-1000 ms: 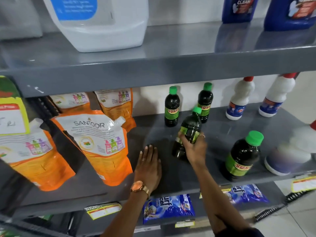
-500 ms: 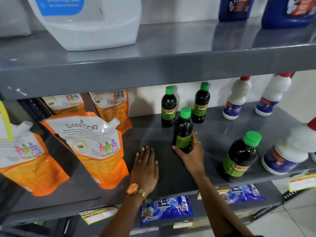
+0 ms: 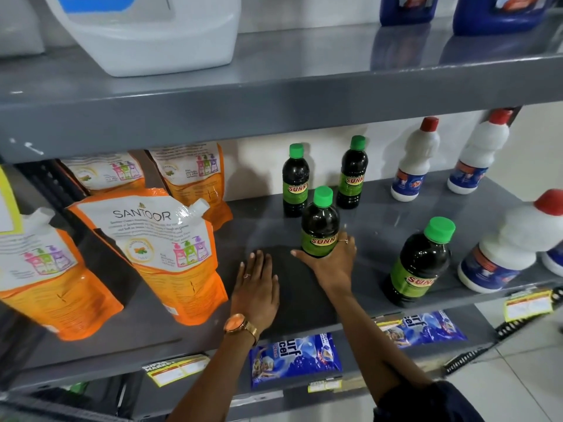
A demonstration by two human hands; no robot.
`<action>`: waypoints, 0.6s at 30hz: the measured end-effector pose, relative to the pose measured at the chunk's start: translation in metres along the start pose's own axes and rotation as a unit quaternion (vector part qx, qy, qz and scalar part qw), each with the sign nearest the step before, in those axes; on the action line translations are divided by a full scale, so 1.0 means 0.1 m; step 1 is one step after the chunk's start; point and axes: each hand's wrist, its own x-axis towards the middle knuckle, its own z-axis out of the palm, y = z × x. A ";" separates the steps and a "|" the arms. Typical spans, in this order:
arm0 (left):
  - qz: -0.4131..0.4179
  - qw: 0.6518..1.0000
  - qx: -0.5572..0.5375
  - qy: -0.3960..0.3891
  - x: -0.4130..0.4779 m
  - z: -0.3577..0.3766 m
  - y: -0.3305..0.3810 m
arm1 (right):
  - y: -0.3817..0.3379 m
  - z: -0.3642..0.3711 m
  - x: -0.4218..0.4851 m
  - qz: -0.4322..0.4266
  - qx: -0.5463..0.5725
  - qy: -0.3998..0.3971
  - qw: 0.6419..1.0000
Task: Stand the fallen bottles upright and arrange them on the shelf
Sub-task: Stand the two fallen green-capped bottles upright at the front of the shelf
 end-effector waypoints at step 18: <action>-0.009 1.000 -0.007 0.000 -0.02 -0.03 0.02 | 0.18 -0.25 0.05 -0.039 0.069 -0.143 0.986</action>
